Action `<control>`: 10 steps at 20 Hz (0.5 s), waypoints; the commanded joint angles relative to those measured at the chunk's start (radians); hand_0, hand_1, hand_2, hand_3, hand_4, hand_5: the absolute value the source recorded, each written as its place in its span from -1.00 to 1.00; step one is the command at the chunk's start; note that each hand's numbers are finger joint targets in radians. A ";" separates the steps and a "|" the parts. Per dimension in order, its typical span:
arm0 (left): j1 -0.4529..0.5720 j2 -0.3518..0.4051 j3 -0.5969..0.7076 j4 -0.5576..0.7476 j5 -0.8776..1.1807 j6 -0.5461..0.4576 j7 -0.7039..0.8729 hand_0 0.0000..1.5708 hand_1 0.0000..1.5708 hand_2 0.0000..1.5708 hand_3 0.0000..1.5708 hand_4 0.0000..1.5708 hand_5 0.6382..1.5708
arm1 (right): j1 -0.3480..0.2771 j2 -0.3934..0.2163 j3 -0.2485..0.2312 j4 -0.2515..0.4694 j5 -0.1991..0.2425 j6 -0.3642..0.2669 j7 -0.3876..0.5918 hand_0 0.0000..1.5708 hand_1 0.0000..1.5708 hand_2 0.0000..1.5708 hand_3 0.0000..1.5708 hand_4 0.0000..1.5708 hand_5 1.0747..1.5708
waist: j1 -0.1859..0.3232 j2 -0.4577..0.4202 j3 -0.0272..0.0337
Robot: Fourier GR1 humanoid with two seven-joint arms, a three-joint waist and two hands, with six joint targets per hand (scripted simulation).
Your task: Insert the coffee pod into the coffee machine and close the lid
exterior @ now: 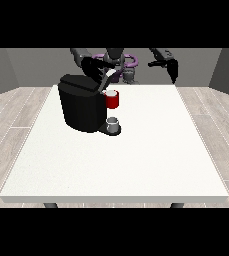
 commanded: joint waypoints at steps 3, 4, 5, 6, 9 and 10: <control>-0.044 0.030 0.018 -0.003 0.044 -0.012 0.066 -1.00 -1.00 -1.00 -1.00 -0.82 1.00 | -0.035 0.023 0.044 0.020 0.058 -0.008 0.012 -1.00 -1.00 -1.00 -1.00 -0.78 1.00 | 0.003 -0.019 0.0006; -0.018 0.015 -0.006 0.002 0.013 -0.003 0.005 -1.00 -1.00 -1.00 -1.00 -0.77 1.00 | -0.055 -0.007 0.025 0.037 0.062 0.004 -0.035 -1.00 -1.00 -1.00 -1.00 -0.84 1.00 | 0.015 0.019 0.0006; -0.064 0.017 0.007 0.028 0.010 0.019 -0.002 -1.00 -1.00 -1.00 -1.00 -0.79 1.00 | -0.105 -0.002 0.024 0.032 0.069 -0.011 -0.010 -1.00 -1.00 -1.00 -1.00 -0.81 1.00 | 0.005 0.042 0.0005; -0.038 -0.017 -0.027 0.022 -0.015 0.035 -0.027 -1.00 -1.00 -1.00 -1.00 -0.80 1.00 | -0.118 0.002 0.031 0.034 0.072 -0.004 0.022 -1.00 -1.00 -1.00 -1.00 -0.84 1.00 | 0.007 0.023 0.0004; -0.009 0.011 -0.024 0.011 0.011 -0.016 -0.016 -1.00 -1.00 -1.00 -1.00 -1.00 1.00 | -0.093 0.063 0.054 0.026 0.077 -0.028 0.058 -1.00 -1.00 -1.00 -1.00 -0.82 1.00 | 0.009 -0.034 0.0004; 0.007 -0.003 -0.052 -0.044 0.020 -0.033 0.004 -1.00 -1.00 -1.00 -1.00 -0.85 1.00 | -0.072 0.043 0.033 0.059 0.088 -0.045 -0.007 -1.00 -1.00 -1.00 -1.00 -0.85 1.00 | 0.039 -0.023 0.0006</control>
